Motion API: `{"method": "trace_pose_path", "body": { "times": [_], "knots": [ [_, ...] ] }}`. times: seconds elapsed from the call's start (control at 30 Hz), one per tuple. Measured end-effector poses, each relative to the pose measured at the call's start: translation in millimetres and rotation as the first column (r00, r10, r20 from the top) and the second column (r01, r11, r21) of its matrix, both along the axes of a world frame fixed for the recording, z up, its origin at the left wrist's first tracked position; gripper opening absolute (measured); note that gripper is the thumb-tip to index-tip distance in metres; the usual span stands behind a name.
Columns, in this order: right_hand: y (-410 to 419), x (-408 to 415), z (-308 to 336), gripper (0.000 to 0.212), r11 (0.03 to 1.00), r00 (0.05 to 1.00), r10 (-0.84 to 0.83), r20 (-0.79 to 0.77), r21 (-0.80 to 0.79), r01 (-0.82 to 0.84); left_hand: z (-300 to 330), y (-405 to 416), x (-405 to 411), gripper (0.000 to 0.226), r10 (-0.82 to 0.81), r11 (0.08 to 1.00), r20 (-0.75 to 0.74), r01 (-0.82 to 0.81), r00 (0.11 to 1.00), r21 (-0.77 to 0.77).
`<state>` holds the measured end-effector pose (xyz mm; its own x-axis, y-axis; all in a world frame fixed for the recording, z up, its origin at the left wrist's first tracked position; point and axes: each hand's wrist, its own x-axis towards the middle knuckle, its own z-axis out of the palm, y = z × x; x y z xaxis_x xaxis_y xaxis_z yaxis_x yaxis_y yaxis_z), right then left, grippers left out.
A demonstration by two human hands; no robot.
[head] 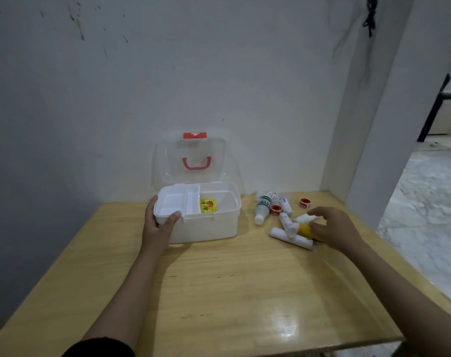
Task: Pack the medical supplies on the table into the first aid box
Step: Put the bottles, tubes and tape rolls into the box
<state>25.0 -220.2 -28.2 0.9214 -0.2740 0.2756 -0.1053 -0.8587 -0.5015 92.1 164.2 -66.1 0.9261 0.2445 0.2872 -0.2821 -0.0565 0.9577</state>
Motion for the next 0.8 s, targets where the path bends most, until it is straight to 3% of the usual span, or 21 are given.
{"method": "trace_pose_path", "body": {
  "times": [0.2, 0.4, 0.67, 0.8],
  "knots": [
    [-18.7, -0.1, -13.7, 0.038, 0.996, 0.989, 0.054, -0.139, -0.06, -0.063, -1.7, 1.4, 0.0, 0.078, -0.024, 1.0, -0.008, 0.024, 1.0, -0.011],
    [-20.8, 2.6, -16.4, 0.041, 0.993, 0.987, 0.06, -0.147, -0.09, -0.074, -0.2, 2.0, -1.0, 0.088, -0.042, 0.999, -0.006, 0.042, 0.999, -0.004],
    [-7.6, -10.4, 8.0, 0.034, 0.991, 0.972, 0.054, 0.228, 0.109, -0.08, 1.1, 1.0, -2.2, 0.092, -0.055, 0.998, 0.009, 0.055, 0.998, -0.012],
    [23.7, -7.9, 39.9, 0.053, 0.969, 0.947, 0.063, 0.314, 0.208, -0.134, 1.1, 1.4, -2.0, 0.086, -0.052, 0.999, 0.005, 0.052, 0.999, -0.017]
  ]
}}
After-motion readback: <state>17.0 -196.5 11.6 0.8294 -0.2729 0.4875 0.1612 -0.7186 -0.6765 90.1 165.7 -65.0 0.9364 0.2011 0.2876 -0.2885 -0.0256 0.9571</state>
